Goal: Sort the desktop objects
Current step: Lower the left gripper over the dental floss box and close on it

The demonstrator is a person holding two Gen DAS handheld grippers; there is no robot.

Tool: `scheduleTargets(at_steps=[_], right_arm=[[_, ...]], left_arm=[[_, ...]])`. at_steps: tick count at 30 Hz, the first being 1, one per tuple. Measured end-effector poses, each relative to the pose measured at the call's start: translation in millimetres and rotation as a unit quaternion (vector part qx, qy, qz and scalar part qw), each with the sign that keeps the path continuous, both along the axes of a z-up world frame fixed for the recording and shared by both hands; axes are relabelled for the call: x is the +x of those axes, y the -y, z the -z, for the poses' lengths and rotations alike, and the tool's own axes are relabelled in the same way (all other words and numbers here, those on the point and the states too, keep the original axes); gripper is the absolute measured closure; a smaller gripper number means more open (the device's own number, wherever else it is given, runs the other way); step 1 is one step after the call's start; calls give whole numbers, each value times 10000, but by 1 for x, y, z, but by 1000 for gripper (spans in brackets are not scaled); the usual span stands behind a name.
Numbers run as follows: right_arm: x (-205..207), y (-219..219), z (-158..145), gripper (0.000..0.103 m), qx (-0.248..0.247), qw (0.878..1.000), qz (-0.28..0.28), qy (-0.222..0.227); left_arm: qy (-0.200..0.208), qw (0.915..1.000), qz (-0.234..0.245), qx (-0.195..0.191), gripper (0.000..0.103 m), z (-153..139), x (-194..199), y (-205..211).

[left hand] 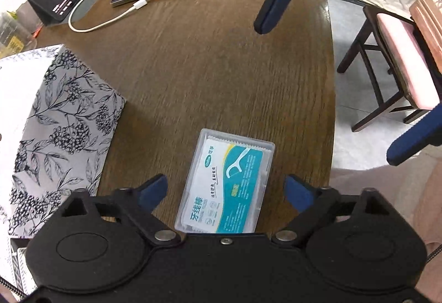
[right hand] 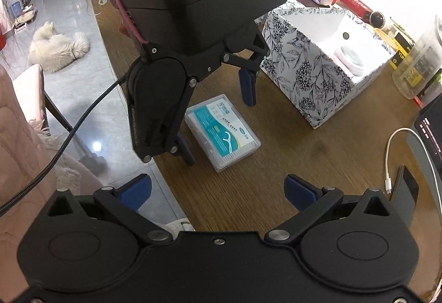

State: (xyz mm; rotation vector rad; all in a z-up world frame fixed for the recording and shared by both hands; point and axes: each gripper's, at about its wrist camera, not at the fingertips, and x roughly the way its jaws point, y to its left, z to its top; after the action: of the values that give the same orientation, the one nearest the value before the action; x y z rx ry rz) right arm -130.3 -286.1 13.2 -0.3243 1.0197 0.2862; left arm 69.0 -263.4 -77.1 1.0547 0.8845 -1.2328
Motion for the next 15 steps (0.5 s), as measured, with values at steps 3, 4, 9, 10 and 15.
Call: scheduleTargets(at_steps=[3, 4, 9, 10, 15], right_arm=[[0, 3, 1, 0, 86, 10000, 5, 3], [0, 3, 1, 0, 108, 9999, 1, 11], [1, 5, 2, 0, 150, 9999, -9, 23], [1, 6, 3, 0, 155, 9999, -7, 19], [3, 9, 5, 0, 181, 9998, 2, 1]], left_arm=[[-239, 9997, -53, 21, 28, 0, 6, 1], [-325, 9994, -76, 25, 30, 0, 8, 2], [-641, 9977, -212, 16, 32, 1, 22, 1], [-654, 9976, -219, 7, 33, 1, 24, 1], [-675, 9974, -247, -1, 42, -1, 24, 3]])
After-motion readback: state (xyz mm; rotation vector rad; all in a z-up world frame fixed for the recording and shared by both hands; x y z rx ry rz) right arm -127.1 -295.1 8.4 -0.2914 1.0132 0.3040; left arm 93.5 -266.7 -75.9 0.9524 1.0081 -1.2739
